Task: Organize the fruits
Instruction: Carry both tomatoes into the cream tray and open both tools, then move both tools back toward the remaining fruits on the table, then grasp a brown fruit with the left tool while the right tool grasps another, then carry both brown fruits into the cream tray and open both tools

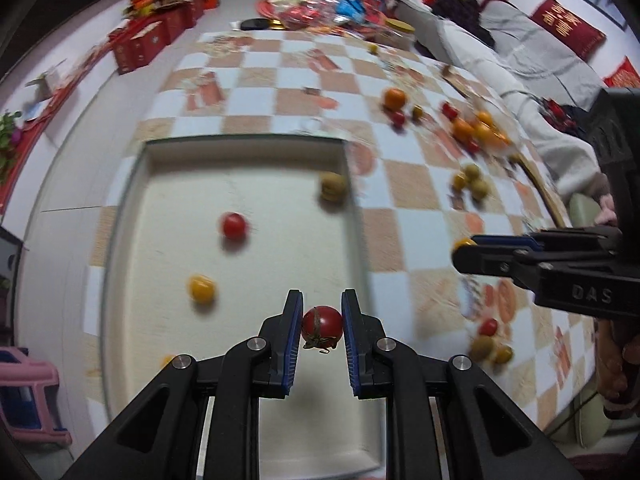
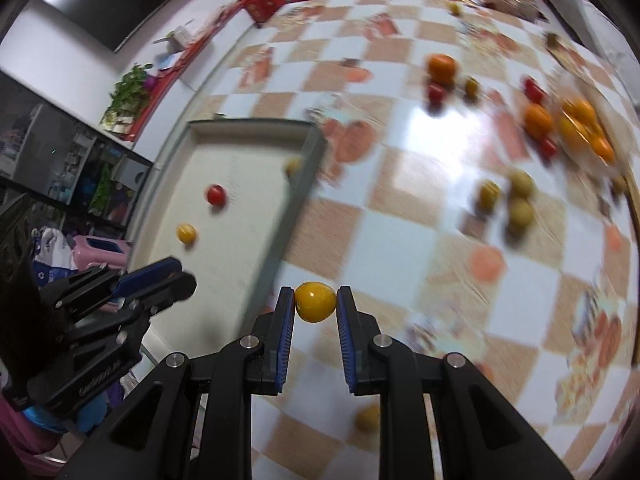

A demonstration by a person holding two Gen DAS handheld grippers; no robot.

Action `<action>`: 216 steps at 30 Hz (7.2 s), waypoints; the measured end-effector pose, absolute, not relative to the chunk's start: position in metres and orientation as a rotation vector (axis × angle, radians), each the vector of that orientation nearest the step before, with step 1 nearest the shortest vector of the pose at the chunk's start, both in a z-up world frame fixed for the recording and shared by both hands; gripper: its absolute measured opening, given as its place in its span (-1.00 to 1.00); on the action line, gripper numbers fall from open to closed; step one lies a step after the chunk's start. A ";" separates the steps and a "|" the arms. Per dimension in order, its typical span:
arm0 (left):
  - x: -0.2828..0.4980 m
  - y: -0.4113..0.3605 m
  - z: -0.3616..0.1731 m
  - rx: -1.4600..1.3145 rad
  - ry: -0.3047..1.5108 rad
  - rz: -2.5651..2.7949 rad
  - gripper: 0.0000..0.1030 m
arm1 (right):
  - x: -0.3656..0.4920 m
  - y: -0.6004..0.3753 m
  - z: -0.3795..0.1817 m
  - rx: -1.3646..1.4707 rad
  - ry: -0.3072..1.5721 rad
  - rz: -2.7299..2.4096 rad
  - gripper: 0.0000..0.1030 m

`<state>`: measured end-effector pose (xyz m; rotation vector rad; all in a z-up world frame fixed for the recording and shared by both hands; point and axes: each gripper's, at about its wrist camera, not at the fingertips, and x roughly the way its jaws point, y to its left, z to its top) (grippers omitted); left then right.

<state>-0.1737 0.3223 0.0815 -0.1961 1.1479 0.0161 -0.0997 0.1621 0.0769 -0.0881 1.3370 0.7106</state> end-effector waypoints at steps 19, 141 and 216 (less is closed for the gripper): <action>-0.126 0.422 0.031 -0.221 1.171 0.266 -0.59 | -0.095 0.273 0.031 -0.278 1.364 0.765 -0.55; -0.169 0.147 0.016 -0.057 1.303 -0.189 -0.48 | -0.018 0.051 0.027 -0.063 1.238 0.386 -0.42; -0.228 0.352 0.020 -0.282 1.285 0.189 -0.47 | -0.099 0.286 0.016 -0.363 1.359 0.763 -0.40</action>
